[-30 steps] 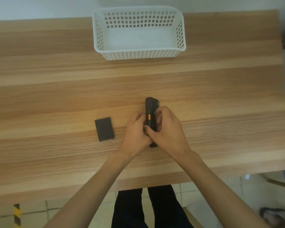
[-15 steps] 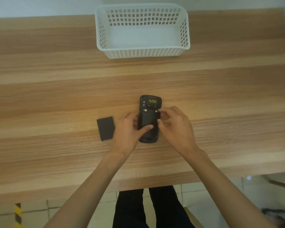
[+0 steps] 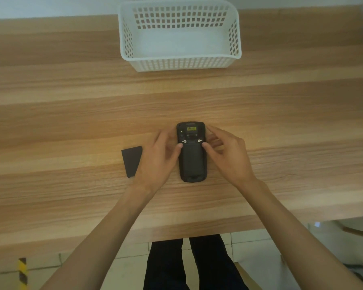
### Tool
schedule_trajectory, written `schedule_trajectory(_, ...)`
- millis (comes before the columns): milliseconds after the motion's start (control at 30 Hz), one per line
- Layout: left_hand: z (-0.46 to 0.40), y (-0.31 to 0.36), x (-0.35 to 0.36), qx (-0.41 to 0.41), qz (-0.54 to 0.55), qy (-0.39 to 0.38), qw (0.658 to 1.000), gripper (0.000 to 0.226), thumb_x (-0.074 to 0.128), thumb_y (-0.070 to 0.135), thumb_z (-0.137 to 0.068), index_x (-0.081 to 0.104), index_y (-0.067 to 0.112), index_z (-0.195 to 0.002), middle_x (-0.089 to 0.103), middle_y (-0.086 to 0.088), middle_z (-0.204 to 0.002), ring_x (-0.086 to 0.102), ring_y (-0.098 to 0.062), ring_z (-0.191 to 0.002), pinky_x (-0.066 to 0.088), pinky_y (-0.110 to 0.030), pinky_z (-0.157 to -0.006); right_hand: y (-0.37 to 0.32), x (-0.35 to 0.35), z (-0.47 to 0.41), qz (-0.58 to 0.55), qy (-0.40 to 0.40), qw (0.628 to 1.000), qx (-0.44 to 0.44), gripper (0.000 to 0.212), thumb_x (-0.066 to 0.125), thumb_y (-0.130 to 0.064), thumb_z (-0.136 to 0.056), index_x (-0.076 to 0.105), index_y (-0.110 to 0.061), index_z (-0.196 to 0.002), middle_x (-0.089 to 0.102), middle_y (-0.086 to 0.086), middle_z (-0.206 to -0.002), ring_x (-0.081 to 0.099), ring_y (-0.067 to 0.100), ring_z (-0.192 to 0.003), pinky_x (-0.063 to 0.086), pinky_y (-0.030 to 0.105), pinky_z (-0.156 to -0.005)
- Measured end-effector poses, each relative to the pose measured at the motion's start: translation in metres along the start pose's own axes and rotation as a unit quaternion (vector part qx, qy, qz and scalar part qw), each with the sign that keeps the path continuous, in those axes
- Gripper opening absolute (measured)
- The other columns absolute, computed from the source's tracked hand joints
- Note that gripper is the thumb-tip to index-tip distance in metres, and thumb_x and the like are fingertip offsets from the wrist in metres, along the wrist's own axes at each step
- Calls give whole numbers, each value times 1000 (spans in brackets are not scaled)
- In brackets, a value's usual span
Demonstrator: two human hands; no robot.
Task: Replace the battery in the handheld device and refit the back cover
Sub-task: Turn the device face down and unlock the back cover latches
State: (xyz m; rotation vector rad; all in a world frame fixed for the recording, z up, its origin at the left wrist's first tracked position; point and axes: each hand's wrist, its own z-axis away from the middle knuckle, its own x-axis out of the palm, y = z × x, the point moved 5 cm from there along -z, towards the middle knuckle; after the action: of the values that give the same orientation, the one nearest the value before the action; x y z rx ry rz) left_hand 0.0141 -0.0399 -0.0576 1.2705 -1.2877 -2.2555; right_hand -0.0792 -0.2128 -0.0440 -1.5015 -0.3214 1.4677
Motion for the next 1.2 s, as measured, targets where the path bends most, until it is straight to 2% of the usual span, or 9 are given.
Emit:
schedule_trajectory(100,-12,-1,-2,61,-53,-2,997,52,68,21,-99,53,15,-149,56,-2,-148,59,-21,-132,52,-41,-108,0,0,-6,35,2,999,-22,50,74,-14,-92,62,-16,-141,71,1,-100,67,9,-81,59,26,-85)
schedule_trajectory(167,-17,-1,-1,90,-75,-20,993,54,69,19,-98,53,12,-149,56,-4,-151,54,-22,-140,48,-42,-114,0,0,-8,45,6,998,-35,49,75,-13,-91,64,-13,-139,70,6,-98,67,15,-78,60,36,-83)
schedule_trajectory(300,-19,2,1,136,-122,-37,982,47,68,17,-99,58,9,-145,62,-7,-148,63,-27,-132,57,-47,-101,0,2,-9,57,-5,997,-53,49,74,-11,-92,63,-10,-139,70,7,-97,68,20,-82,60,40,-82)
schedule_trajectory(467,-14,4,8,179,-187,-5,966,41,67,15,-100,63,0,-138,64,-16,-145,71,-36,-120,65,-50,-83,4,2,-13,65,-14,996,-53,46,73,-11,-92,64,-10,-138,72,7,-99,68,19,-83,59,37,-85)
schedule_trajectory(600,-14,6,10,207,-224,13,952,44,50,25,-103,65,-1,-134,66,-18,-142,74,-37,-111,66,-50,-65,3,2,-14,66,-10,995,-71,43,74,-10,-92,66,-8,-135,72,8,-97,69,22,-82,60,39,-82)
schedule_trajectory(733,-13,4,11,225,-242,24,944,35,70,13,-96,69,-2,-129,68,-19,-139,75,-38,-104,65,-47,-59,4,4,-12,81,-8,992,-95,42,71,-10,-95,64,-6,-136,71,9,-94,68,23,-80,60,40,-78)
schedule_trajectory(800,-14,1,10,231,-237,26,943,36,77,8,-92,70,-2,-126,68,-20,-137,76,-37,-103,65,-46,-59,4,5,-12,80,-6,991,-106,41,69,-9,-96,64,-4,-136,70,10,-95,68,24,-80,61,41,-78)
schedule_trajectory(933,-15,1,7,247,-226,35,941,32,78,9,-90,74,-1,-120,71,-20,-132,77,-36,-100,66,-45,-64,4,6,-12,76,3,990,-116,38,70,-7,-95,66,-1,-133,70,10,-95,67,21,-80,61,37,-76)
schedule_trajectory(1200,-21,-7,6,235,-180,20,955,23,76,11,-94,77,5,-116,72,-17,-132,76,-34,-107,64,-43,-86,11,2,-18,35,15,993,-110,38,76,-9,-90,70,-1,-127,73,9,-90,69,22,-78,61,35,-77)
